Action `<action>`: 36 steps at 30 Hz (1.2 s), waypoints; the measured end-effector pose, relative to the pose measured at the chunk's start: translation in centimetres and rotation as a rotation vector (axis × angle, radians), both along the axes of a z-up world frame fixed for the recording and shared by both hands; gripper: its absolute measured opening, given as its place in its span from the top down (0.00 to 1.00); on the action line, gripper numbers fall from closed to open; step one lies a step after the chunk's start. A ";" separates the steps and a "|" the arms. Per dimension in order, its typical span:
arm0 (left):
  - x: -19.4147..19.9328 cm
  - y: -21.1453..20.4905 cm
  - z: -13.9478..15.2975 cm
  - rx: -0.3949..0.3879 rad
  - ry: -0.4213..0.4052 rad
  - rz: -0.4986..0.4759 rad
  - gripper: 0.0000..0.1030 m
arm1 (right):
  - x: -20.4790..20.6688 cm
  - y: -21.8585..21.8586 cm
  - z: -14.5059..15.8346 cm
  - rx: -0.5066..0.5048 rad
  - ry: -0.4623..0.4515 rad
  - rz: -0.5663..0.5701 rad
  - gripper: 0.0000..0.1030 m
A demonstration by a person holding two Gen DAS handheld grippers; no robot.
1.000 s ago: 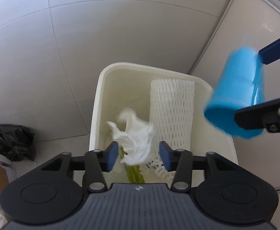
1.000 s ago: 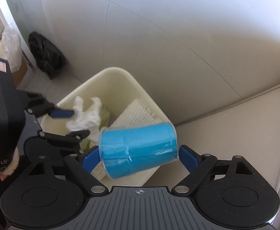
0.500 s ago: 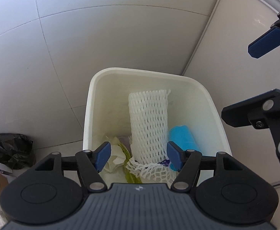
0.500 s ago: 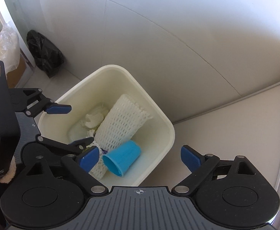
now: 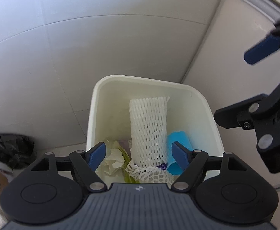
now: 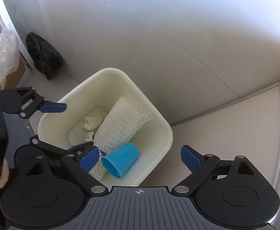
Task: Collect trash
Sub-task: 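Move both open tools back up to the counter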
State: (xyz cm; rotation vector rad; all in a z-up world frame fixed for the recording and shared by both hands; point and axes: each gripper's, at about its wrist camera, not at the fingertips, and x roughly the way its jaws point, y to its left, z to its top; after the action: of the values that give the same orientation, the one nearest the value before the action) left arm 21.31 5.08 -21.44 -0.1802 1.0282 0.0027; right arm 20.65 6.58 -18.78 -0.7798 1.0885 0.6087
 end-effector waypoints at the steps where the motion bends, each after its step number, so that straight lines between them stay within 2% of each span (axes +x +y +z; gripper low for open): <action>1: -0.2 0.3 0.2 -0.013 0.002 0.023 0.29 | 0.0 0.0 0.1 0.002 -0.001 -0.003 0.09; 5: -1.1 1.2 1.1 -0.064 -0.005 0.097 0.25 | 0.0 -0.3 0.7 0.028 -0.003 -0.013 0.09; 9: -2.3 1.4 2.8 -0.040 -0.019 0.138 0.19 | -0.2 -0.7 2.2 0.087 -0.003 -0.017 0.09; 14: -3.7 1.6 4.9 -0.023 -0.059 0.173 0.11 | -0.5 -2.0 5.8 0.210 -0.022 -0.019 0.09; 20: -3.8 1.8 7.4 -0.025 -0.103 0.198 0.08 | 0.6 -4.6 10.7 0.348 -0.073 -0.097 0.09; 23: -3.5 0.9 8.7 -0.011 -0.145 0.183 0.05 | 1.1 -6.3 13.2 0.418 -0.100 -0.127 0.09; 27: -2.5 -0.6 11.2 -0.011 -0.201 0.144 0.03 | 1.5 -8.7 16.5 0.467 -0.192 -0.178 0.09; 36: 1.9 -6.0 17.7 -0.023 -0.337 -0.001 0.01 | 3.1 -16.8 22.0 0.617 -0.336 -0.385 0.06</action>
State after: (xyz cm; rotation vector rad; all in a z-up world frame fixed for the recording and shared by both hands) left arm 23.21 -0.89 -3.75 -0.1939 0.6922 -0.0389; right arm 23.71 -10.18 3.22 -0.1170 0.6550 0.4259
